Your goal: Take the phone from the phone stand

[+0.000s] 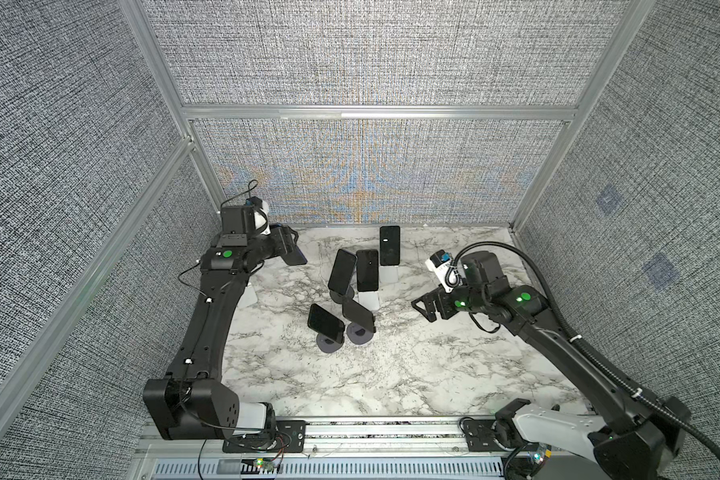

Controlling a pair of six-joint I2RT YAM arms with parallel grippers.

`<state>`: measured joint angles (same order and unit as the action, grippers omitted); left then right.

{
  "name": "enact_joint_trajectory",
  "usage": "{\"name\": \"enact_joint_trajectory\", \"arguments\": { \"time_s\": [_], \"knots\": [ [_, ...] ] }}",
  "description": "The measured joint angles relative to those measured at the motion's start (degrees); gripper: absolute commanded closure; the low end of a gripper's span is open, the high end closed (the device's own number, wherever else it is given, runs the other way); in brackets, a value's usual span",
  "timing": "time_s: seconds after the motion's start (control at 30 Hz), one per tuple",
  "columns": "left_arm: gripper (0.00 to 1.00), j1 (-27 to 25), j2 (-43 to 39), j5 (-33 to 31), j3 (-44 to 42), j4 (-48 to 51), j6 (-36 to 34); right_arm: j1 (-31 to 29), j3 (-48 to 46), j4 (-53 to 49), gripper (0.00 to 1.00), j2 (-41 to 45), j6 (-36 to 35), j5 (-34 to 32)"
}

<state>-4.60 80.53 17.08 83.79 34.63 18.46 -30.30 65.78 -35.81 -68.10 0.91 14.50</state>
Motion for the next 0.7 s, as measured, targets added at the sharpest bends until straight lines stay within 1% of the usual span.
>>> {"name": "enact_joint_trajectory", "arguments": {
  "time_s": [0.07,0.2,0.33,0.5,0.7],
  "knots": [
    [0.45,-2.5,0.8,2.1,1.0,1.0,0.4,-2.4,2.9,1.7,0.02,-2.5,-1.1,1.3],
    [0.46,-6.2,2.0,5.6,1.8,1.0,2.5,-6.5,8.1,6.6,0.07,-7.5,-2.1,3.6],
    [0.47,-10.5,3.2,8.6,1.9,0.5,5.7,-8.6,9.9,13.4,0.21,-11.5,-2.0,7.1],
    [0.49,-14.7,4.8,10.1,0.8,-2.1,10.7,-10.4,9.8,20.5,0.39,-14.8,-0.8,8.4],
    [0.51,-19.1,6.3,10.5,0.7,-2.5,15.4,-10.6,9.7,26.1,0.52,-17.1,1.0,9.4]
  ]
}}
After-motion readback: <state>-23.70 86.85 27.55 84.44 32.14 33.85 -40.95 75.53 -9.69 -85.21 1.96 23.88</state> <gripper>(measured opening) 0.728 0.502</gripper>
